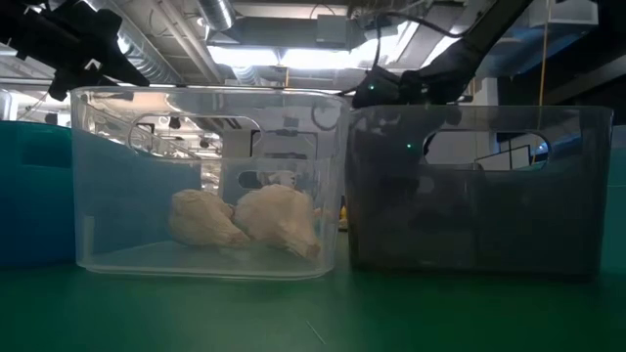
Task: Sort produce into baskets
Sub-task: Put the white garlic into the transparent bin
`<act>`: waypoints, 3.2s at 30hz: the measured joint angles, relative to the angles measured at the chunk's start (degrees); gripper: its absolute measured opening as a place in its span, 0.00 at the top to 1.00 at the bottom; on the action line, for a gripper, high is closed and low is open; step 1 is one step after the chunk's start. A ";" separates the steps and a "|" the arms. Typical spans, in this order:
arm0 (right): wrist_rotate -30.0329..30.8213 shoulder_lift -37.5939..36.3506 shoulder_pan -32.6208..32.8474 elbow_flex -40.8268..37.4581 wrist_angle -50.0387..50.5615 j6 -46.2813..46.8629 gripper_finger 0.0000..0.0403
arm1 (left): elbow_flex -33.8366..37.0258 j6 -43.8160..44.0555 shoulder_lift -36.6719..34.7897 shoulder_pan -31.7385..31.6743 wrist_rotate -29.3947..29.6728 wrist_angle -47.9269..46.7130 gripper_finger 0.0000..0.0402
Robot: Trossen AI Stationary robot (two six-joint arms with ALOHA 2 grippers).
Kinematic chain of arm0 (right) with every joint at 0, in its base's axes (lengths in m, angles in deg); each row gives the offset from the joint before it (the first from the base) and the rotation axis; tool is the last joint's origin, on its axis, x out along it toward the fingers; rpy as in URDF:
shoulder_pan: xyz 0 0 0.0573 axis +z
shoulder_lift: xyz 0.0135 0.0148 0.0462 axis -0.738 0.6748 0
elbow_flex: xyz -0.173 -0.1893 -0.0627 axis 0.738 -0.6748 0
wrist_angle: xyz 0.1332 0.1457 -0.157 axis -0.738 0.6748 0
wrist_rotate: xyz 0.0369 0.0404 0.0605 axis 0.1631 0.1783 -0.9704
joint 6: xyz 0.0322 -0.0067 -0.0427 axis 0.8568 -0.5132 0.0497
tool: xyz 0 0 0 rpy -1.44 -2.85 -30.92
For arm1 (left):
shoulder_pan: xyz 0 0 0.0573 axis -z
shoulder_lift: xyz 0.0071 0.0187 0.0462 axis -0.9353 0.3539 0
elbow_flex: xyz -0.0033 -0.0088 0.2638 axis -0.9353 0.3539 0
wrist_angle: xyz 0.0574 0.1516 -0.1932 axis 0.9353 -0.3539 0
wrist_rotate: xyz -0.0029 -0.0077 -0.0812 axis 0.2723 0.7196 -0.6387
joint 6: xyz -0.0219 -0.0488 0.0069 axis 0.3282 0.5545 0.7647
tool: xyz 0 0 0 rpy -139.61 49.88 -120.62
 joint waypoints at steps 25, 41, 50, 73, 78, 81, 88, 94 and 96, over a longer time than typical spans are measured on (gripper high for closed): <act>5.41 2.24 0.00 0.15 0.72 4.59 0.40 | 0.00 0.11 0.00 -0.02 0.02 -0.02 0.41; 6.27 2.33 0.05 0.04 0.37 4.55 0.67 | 0.00 0.07 0.00 0.00 0.02 -0.04 0.41; 6.49 -1.30 -0.14 -0.35 1.83 4.76 0.64 | 0.00 0.04 0.00 0.00 0.02 -0.03 0.41; -6.95 -6.75 11.93 0.22 -11.19 5.81 0.64 | 0.00 0.04 0.00 -0.01 0.02 -0.02 0.41; -7.31 -6.83 15.81 3.54 -11.59 2.80 0.64 | 0.00 0.04 -0.02 0.00 0.00 -0.02 0.41; -9.44 -6.86 18.11 5.52 -11.91 -0.59 0.64 | 0.00 0.06 -0.01 0.00 0.01 -0.02 0.41; -16.39 -6.86 21.92 6.71 -15.05 -3.42 0.64 | 0.00 0.11 0.00 0.00 0.02 -0.02 0.41; -16.58 -5.52 23.10 6.75 -18.94 -3.20 0.64 | 0.00 0.13 0.00 0.00 0.00 -0.02 0.41; -16.99 -3.83 23.39 6.77 -21.43 -2.81 0.64 | 0.00 0.15 0.00 -0.02 0.02 -0.02 0.41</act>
